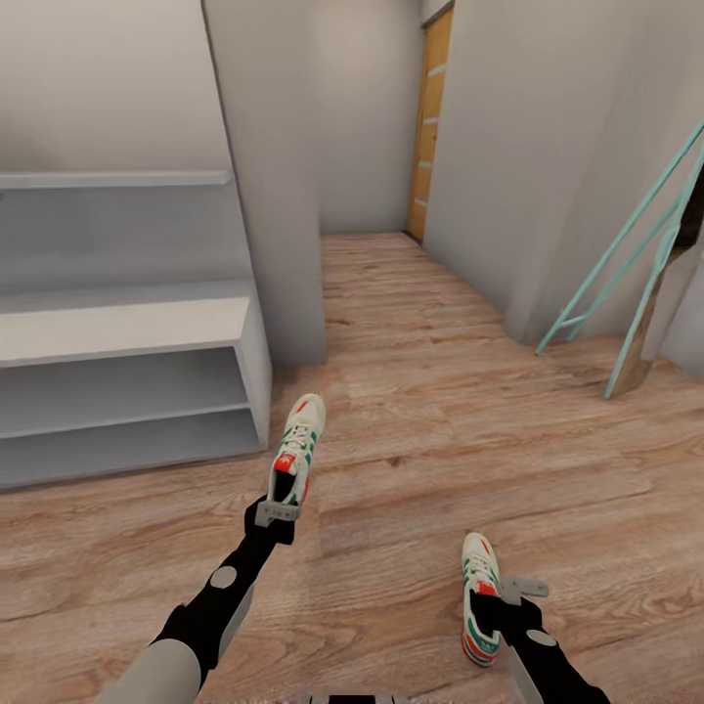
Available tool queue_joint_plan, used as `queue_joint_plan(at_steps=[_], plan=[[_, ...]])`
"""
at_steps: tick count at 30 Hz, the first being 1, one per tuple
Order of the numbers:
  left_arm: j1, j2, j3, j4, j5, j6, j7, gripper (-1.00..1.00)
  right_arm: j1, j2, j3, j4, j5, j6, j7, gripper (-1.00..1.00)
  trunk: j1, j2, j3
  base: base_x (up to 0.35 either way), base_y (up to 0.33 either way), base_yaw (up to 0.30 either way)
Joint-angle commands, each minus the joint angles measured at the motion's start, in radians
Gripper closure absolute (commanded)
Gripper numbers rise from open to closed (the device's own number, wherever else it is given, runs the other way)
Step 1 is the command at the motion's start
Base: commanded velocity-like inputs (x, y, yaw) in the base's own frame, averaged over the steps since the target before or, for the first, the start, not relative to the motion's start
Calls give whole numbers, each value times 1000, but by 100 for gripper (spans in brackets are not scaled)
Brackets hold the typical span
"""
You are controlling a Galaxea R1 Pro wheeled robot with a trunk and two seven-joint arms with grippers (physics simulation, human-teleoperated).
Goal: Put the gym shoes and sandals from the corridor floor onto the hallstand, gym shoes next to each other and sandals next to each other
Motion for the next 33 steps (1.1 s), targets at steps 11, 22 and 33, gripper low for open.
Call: queue_joint_plan(at_steps=[11, 22, 33], plan=[[-1, -1, 8, 1, -9, -4, -5, 100, 0, 1, -5, -1, 9, -1, -1, -100, 5, -3, -59, 0, 0, 135], [-1, -1, 8, 1, -9, -4, -5, 100, 0, 1, -5, -2, 9, -1, -1, -100, 10, -6, -119, 0, 0, 4], [0, -1, 8, 2, -9, -5, -5, 100, 0, -2, -5, -2, 9, -5, -1, -100, 15, -8, -179, 0, 0, 0]])
